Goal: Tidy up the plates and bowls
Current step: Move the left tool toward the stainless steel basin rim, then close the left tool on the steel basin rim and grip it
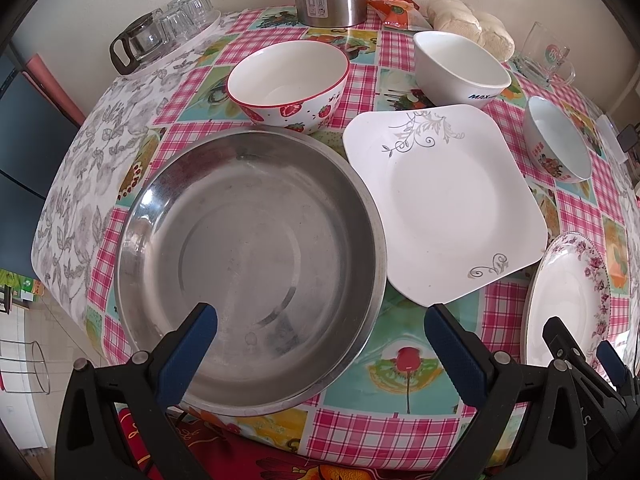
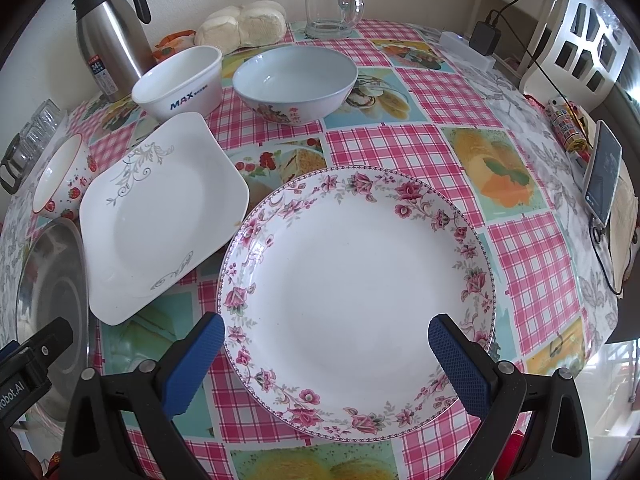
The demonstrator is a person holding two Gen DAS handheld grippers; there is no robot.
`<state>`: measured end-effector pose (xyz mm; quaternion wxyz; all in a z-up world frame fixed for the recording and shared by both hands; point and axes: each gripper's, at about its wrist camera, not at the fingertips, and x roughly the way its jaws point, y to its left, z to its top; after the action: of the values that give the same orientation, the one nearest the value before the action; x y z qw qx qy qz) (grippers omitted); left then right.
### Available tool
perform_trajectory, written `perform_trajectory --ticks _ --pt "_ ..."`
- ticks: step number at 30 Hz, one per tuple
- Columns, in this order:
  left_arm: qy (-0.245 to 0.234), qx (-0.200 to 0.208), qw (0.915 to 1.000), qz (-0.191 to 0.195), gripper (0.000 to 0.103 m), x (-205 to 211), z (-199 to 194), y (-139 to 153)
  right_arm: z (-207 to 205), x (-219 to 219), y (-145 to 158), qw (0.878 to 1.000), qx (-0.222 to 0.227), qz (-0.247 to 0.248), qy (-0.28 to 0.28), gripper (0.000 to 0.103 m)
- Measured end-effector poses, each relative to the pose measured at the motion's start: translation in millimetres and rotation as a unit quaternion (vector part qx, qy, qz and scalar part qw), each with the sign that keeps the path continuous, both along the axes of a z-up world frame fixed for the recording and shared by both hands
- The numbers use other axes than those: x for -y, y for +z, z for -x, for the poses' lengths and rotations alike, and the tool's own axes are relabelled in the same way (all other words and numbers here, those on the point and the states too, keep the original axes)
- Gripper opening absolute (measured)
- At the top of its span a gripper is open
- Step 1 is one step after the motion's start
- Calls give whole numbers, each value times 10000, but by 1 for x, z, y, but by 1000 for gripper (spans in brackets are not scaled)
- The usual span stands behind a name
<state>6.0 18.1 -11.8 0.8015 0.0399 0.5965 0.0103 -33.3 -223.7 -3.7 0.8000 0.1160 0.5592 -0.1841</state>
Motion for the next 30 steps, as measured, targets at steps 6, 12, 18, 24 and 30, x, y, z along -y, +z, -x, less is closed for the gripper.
perform_trajectory --ticks 6,12,18,24,30 --pt "28 -7 10000 18 103 -3 1 -1 -1 -4 -2 10000 -24 12 20 103" --pt "139 -45 9999 91 103 -14 -2 -1 -7 -16 -5 9999 -67 24 115 103" --pt "630 7 9980 68 103 -43 -11 2 -14 -35 -8 9996 -69 -30 270 103" --pt "1319 74 9912 62 103 -90 -20 1 -18 -62 -12 9985 29 -199 511 103" --pt "1714 14 9847 329 103 -127 -31 -5 -24 -80 -20 9964 82 -581 613 103"
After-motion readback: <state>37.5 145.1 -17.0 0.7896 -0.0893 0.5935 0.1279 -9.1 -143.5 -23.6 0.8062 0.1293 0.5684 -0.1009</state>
